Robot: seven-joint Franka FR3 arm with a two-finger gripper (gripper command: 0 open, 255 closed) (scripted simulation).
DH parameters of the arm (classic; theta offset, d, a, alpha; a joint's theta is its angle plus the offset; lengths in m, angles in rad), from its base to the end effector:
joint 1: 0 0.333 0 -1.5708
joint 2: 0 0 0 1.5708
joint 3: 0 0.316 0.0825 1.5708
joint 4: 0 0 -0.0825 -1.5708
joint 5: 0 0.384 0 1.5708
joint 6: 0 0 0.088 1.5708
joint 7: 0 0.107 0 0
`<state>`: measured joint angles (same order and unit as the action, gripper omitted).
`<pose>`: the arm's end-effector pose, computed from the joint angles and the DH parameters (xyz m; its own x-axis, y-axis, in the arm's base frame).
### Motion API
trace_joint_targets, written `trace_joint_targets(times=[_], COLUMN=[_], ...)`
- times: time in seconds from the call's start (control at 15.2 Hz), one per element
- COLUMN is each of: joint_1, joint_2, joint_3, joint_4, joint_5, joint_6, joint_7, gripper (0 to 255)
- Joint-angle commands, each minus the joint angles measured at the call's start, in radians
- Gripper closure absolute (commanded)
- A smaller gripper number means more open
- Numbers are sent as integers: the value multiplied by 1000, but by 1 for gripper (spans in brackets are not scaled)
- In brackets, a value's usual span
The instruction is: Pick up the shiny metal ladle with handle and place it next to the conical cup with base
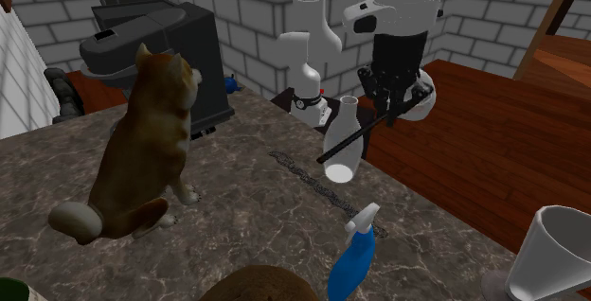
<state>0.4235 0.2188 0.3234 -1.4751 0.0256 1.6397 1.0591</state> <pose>0.4665 0.4086 0.5532 0.9442 -0.3127 -0.1034 -0.3152 -0.9490 -0.0085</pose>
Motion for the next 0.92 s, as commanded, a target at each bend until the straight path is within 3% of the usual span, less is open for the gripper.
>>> trace_joint_targets(times=[0.0, 0.46, 0.86], joint_1=[27, 145, 140], joint_2=[3, 53, 44], joint_3=[16, 79, 76], joint_4=[2, 59, -33], joint_5=[-3, -29, -26], joint_6=[4, 6, 90], joint_7=[44, 221, 214], gripper=[255, 255, 255])
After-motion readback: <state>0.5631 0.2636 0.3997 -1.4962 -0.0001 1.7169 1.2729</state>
